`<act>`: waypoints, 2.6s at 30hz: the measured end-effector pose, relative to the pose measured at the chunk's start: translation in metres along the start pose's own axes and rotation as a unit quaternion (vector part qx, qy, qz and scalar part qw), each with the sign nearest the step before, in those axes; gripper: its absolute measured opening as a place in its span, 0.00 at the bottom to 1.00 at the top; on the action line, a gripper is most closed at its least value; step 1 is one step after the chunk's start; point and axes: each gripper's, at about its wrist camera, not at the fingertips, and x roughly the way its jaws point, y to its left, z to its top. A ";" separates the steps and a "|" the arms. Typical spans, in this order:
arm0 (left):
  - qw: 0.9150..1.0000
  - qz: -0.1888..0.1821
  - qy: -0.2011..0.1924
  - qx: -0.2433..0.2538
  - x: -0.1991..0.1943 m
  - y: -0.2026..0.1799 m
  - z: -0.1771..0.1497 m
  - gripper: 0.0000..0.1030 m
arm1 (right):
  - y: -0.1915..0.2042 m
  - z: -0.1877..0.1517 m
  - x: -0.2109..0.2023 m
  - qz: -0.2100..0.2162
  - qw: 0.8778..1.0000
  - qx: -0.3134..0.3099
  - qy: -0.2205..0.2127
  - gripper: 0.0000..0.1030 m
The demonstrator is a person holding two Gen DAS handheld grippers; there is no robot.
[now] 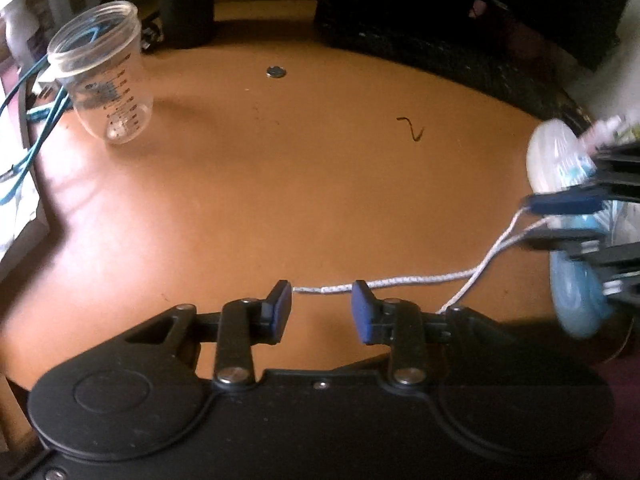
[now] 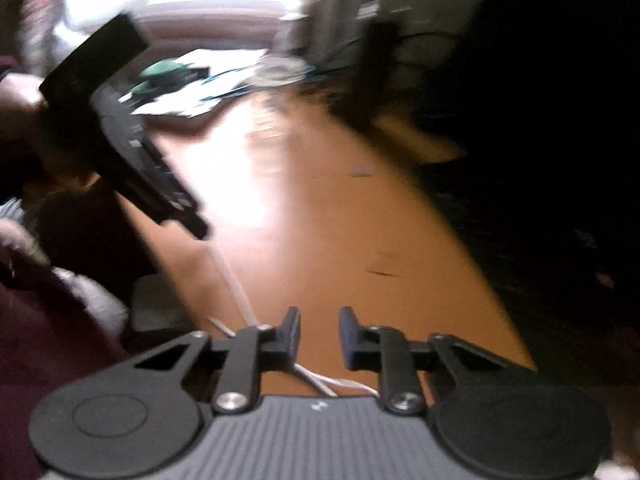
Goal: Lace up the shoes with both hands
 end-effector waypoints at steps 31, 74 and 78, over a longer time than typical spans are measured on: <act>0.944 -0.298 -0.105 -0.094 -0.025 -0.079 0.103 0.37 | -0.086 -0.020 -0.100 -0.138 0.960 0.210 -0.124 0.02; 0.826 -0.504 0.092 -0.236 0.078 -0.154 0.093 0.12 | -0.025 -0.097 -0.194 -0.243 0.941 0.196 -0.131 0.02; 0.812 -0.515 0.106 -0.253 0.087 -0.154 0.092 0.13 | -0.021 -0.097 -0.196 -0.237 0.942 0.196 -0.132 0.02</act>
